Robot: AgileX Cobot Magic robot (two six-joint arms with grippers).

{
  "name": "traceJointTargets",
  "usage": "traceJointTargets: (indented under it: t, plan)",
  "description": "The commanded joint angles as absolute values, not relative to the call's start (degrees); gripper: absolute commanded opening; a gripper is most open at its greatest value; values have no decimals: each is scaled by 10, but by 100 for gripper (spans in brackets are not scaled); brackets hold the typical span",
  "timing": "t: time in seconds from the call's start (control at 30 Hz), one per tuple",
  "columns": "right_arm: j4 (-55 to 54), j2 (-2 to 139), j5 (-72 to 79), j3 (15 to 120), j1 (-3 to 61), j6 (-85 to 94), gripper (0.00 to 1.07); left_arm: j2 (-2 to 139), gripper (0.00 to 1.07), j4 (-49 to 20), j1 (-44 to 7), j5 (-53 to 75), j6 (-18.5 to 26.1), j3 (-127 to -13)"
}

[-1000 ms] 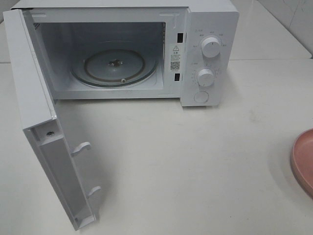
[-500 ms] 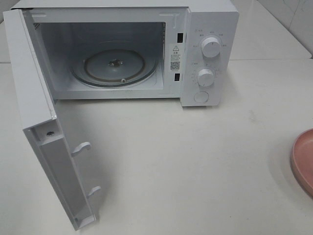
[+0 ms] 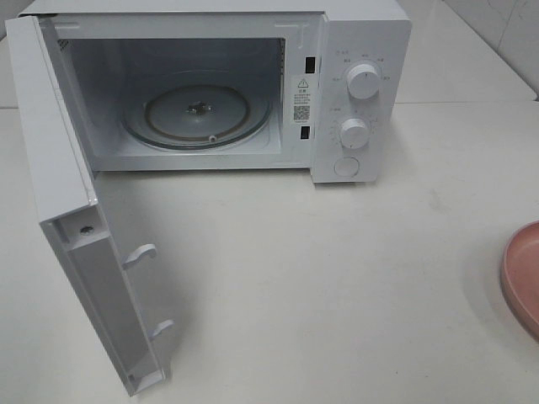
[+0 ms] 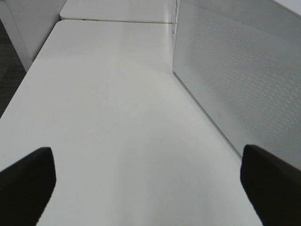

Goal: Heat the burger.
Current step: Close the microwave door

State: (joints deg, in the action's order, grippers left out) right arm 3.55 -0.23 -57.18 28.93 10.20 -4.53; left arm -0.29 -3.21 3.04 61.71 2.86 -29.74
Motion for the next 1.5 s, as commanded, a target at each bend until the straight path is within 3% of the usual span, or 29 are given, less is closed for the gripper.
traceJointTargets:
  t: [0.03, 0.2, 0.23, 0.27, 0.33, 0.37, 0.43, 0.47, 0.5, 0.53, 0.57, 0.6, 0.63, 0.83, 1.0, 1.07, 1.5]
  plan:
    - [35, -18, -571, 288, 100, -39, 76, -6, 100, -40, 29, 611, 23, -296]
    - [35, -18, -571, 288, 100, -39, 76, -6, 95, -30, 29, 598, -8, -304]
    - [35, -18, -571, 288, 100, -39, 76, 2, 88, -22, 29, 580, -17, -310]
    - [35, -18, -571, 288, 100, -39, 76, 2, 88, -22, 29, 580, -17, -310]
    - [35, -18, -571, 288, 100, -39, 76, 24, 70, -19, 29, 548, -19, -313]
    - [35, -18, -571, 288, 100, -39, 76, 24, 70, -19, 29, 548, -19, -313]
    - [35, -18, -571, 288, 100, -39, 76, 56, 47, -28, 29, 524, -19, -313]
    - [35, -18, -571, 288, 100, -39, 76, 56, 47, -28, 29, 524, -19, -313]
    - [35, -18, -571, 288, 100, -39, 76, 83, 32, -29, 29, 511, -19, -312]
    - [35, -18, -571, 288, 100, -39, 76, 95, 25, -29, 29, 503, -19, -311]
    - [35, -18, -571, 288, 100, -39, 76, 95, 25, -29, 29, 503, -19, -311]
    - [35, -18, -571, 288, 100, -39, 76, 125, 7, -29, 29, 481, -19, -311]
    - [35, -18, -571, 288, 100, -39, 76, 152, 0, -29, 29, 458, -17, -310]
    - [35, -18, -571, 288, 100, -39, 76, 195, 0, -31, 29, 373, 0, -292]
    - [35, -18, -571, 288, 100, -39, 76, 226, 0, -52, 29, 229, 45, -240]
    - [35, -18, -571, 288, 100, -39, 76, 248, 0, -95, 29, 101, 77, -188]
    - [35, -18, -571, 288, 100, -39, 76, 371, 0, -99, 29, -146, 73, -99]
